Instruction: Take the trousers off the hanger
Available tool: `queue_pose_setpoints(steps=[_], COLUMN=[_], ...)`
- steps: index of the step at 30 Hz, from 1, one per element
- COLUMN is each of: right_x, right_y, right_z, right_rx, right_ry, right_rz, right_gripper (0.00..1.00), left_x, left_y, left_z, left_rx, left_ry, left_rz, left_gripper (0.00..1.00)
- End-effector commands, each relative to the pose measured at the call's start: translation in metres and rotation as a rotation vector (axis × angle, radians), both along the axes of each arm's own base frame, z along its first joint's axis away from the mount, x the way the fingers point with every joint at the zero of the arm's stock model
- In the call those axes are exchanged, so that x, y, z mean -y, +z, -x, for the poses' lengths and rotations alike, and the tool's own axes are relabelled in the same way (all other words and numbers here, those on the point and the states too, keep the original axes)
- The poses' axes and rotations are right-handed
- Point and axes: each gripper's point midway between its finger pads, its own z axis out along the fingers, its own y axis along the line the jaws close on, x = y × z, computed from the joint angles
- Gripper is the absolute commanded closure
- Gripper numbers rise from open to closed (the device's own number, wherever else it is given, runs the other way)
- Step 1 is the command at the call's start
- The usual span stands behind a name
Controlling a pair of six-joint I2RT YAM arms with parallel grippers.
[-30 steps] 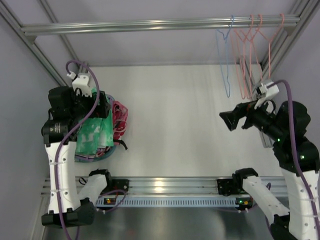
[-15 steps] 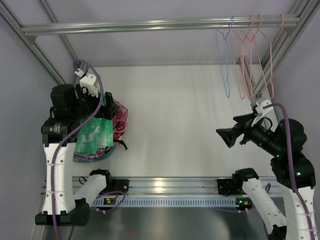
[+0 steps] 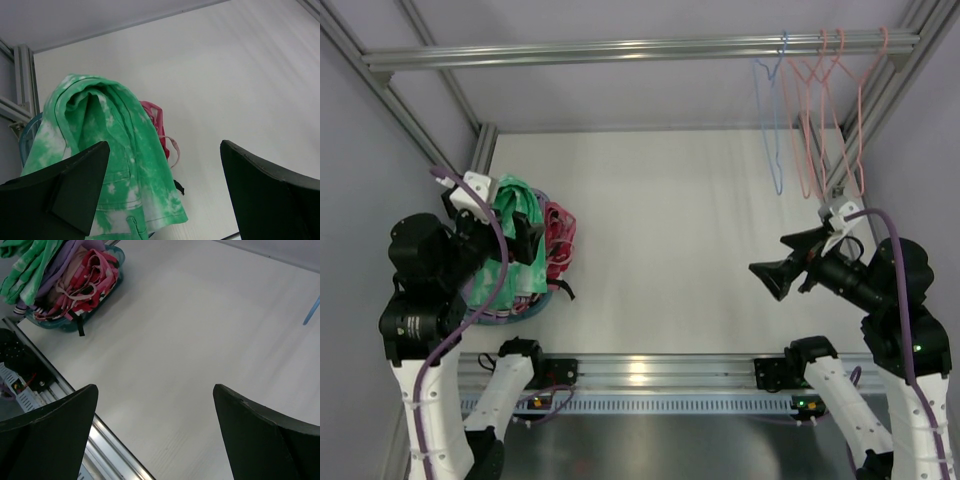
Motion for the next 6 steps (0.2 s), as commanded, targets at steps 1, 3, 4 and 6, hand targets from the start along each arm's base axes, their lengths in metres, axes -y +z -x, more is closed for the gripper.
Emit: queue_pose_setpoints(steps=[1, 3, 4, 6], right_x=[-0.0015, -0.0013, -0.001, -0.0012], right_y=[0.0124, 0.0105, 0.0116, 0.0134], right_z=[0.0068, 0.009, 0.0092, 0.0109], right_rx=[0.052, 0.047, 0.052, 0.057], right_ry=[0.019, 0.021, 0.02, 0.022], right_rz=[-0.012, -0.01, -0.011, -0.013], right_gripper=[0.01, 0.01, 0.01, 0.01], left_x=[-0.0034, -0.0039, -0.004, -0.006], left_y=[-0.0082, -0.0106, -0.0109, -0.0093], left_z=[-0.0022, -0.0028, -0.0026, -0.0026], left_rx=[-0.031, -0.039, -0.042, -0.034], left_ry=[0.028, 0.035, 0.038, 0.049], left_rz=[0.01, 0.015, 0.019, 0.016], left_gripper=[0.02, 0.01, 0.02, 0.02])
